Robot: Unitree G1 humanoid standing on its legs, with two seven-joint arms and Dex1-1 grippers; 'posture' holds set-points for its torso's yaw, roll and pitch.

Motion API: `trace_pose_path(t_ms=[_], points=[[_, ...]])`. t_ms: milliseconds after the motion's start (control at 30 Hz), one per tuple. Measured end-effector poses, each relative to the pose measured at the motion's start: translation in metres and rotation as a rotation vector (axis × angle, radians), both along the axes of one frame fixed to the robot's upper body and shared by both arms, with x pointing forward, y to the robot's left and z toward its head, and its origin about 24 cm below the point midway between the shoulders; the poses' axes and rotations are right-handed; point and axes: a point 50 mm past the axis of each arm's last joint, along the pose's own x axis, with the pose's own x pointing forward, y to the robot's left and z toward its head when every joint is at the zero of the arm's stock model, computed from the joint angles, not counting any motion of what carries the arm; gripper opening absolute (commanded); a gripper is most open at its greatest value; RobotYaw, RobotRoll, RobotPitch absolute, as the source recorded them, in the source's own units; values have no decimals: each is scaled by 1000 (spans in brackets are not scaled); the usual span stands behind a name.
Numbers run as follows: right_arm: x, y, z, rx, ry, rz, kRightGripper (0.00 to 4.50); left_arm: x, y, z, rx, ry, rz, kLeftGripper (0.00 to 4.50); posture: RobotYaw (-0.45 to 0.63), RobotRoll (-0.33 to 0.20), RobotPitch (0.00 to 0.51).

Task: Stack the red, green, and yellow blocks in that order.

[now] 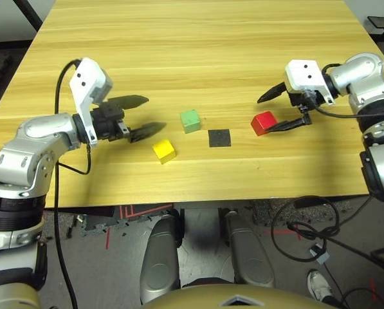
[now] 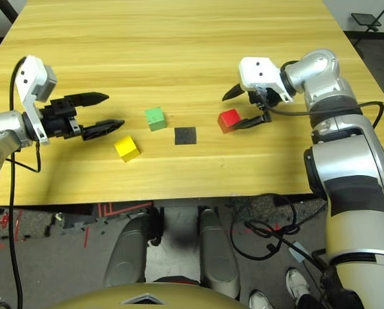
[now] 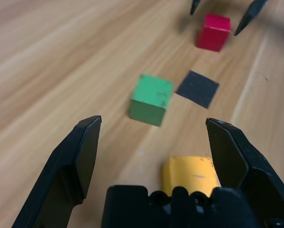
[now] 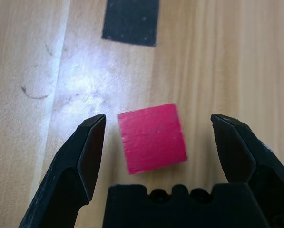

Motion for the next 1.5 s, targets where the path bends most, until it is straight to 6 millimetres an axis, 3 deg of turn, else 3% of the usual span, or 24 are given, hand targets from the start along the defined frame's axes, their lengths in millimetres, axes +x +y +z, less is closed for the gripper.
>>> trace_pose_path(t_ms=[33,133,300,333,533,900,1167,1500], points=[[0,1,-1,-8,1,2,4500,0,-2,-2,0,7,-6,4485,321,-54,219],[1,1,-5,-27,-1,-7,3891,-1,-5,-3,2,5,-20,4500,327,-50,224],[3,9,-10,-41,-19,3,2107,0,-8,0,5,-8,-26,4500,330,-44,227],[4,9,-9,-43,-31,1,2035,0,-9,0,7,-11,-27,4500,330,-43,227],[7,18,-10,-5,-47,-8,2037,2,-10,6,9,-26,-24,4500,328,-45,229],[8,78,-2,67,52,19,2037,6,-21,9,16,-26,-56,4500,324,-63,243],[-3,98,6,60,41,17,2037,8,-26,7,5,-18,-65,4500,335,-75,252],[-11,104,-9,38,75,13,2037,10,-26,6,9,-19,-44,4500,347,-73,267]])
